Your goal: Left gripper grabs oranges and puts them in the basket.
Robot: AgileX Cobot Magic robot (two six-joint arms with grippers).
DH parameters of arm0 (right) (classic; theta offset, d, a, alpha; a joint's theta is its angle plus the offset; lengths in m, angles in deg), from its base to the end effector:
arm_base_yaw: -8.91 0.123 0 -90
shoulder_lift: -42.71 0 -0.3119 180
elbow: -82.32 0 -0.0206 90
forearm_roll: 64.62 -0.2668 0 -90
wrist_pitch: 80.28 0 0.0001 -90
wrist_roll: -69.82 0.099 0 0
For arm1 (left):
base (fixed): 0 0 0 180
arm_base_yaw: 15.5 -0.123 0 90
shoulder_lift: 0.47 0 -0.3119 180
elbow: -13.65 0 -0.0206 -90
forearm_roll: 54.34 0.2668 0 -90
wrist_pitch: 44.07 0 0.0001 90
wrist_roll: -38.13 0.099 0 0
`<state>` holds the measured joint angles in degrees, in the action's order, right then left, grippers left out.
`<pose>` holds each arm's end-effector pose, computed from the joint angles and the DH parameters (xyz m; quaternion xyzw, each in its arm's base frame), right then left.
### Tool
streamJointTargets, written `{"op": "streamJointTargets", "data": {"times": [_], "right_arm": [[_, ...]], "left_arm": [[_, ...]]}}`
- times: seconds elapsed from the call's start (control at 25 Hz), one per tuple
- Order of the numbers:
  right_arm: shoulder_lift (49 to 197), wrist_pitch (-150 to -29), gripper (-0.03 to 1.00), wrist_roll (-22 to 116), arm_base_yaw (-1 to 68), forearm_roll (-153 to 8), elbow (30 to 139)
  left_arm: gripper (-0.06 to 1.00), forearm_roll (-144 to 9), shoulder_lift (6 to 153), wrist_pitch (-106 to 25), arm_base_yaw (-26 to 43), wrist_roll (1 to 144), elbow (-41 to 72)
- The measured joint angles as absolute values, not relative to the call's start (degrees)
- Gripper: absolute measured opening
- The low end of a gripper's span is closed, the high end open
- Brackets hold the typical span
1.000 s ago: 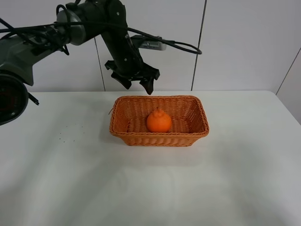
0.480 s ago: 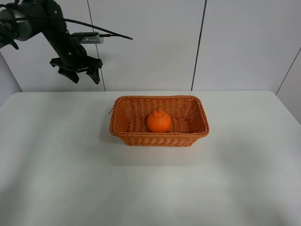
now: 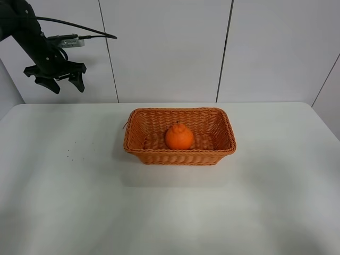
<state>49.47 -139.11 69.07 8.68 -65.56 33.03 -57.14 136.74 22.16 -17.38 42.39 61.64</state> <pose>-0.0101 0.0014 0.2841 -0.0040 0.8428 0.0036 0.5382 0.5363 0.0132 0.2691 0.0154 0.9767 -0.0125 0.2135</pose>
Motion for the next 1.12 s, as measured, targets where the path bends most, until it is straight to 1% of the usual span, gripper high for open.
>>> {"op": "streamJointTargets", "data": {"times": [0.16, 0.28, 0.76, 0.92, 1.12], "right_arm": [[49.47, -139.11, 0.69, 69.07, 8.68, -65.56, 33.03], [49.47, -139.11, 0.69, 69.07, 8.68, -65.56, 33.03], [49.47, -139.11, 0.69, 69.07, 8.68, -65.56, 33.03], [49.47, -139.11, 0.69, 69.07, 8.68, -65.56, 33.03], [49.47, -139.11, 0.69, 69.07, 8.68, -65.56, 33.03]], "left_arm": [[0.84, -57.27, 132.21, 23.57, -17.26, 42.26, 57.14], [0.84, -57.34, 127.21, 24.0, -17.26, 42.19, 51.23], [0.84, -57.34, 99.17, 24.04, -17.26, 41.98, 27.53], [0.84, -57.34, 88.76, 24.04, -17.26, 41.98, 17.1], [0.84, -57.34, 75.1, 24.04, -17.26, 41.72, 0.51]]}}
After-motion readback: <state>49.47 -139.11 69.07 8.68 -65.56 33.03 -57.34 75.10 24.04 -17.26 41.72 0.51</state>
